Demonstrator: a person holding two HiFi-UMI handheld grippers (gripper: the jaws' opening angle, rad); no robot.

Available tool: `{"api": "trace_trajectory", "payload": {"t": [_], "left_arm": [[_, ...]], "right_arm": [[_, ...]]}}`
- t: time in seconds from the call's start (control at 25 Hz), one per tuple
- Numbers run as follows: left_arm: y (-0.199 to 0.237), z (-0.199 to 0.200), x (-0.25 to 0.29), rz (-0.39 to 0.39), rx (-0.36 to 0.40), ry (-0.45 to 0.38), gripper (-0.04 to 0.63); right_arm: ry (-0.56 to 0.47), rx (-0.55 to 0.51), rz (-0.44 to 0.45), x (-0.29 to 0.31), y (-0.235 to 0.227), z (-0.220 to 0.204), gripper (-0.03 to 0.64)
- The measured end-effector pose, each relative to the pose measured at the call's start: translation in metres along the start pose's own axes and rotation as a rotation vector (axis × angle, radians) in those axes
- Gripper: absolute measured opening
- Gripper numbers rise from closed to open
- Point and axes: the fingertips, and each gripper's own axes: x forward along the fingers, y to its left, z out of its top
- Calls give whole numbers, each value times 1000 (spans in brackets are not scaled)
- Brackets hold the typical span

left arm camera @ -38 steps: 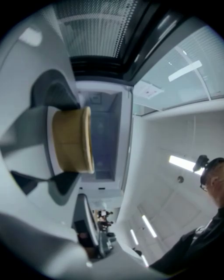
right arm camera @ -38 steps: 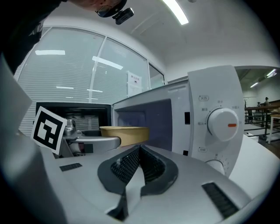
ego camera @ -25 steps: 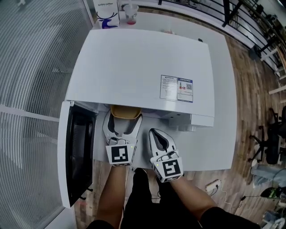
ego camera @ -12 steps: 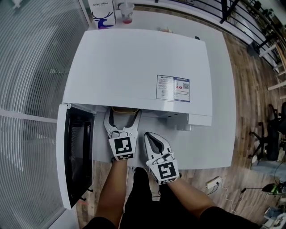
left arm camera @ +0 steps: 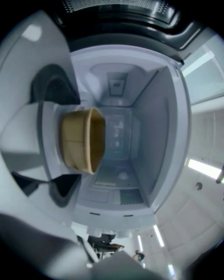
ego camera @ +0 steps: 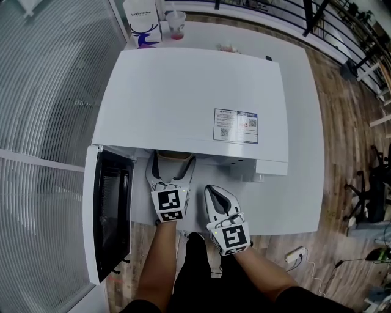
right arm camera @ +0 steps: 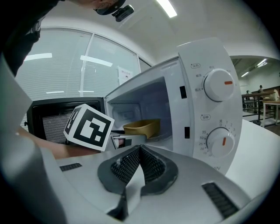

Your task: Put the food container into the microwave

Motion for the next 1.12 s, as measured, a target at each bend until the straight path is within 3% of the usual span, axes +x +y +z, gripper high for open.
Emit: {"api": "trace_trajectory", "payload": {"t": [0.24, 0.44, 0.56, 0.72, 0.84, 0.96, 1.12], "left_arm": [[-8, -4, -27, 7, -4, 10, 489], [-11, 16, -67, 60, 36, -40, 455], [-12, 32, -91, 73, 51, -70, 400], [-12, 51, -132, 89, 53, -92, 276], [-8, 63, -158, 147, 61, -99, 185], [-5, 73, -176, 201, 52, -98, 16], [-19, 82, -193, 142, 28, -90, 5]], "right_arm": [[-14, -6, 4, -10, 0, 7, 8], [-70, 33, -15, -22, -6, 40, 8], [-115, 15, -4, -28, -6, 63, 8], [-149, -23, 7, -49, -10, 84, 8], [-160, -54, 23, -66, -8, 97, 8], [-172, -114, 40, -77, -2, 109, 8], [-181, -180, 74, -88, 8, 124, 6]]}}
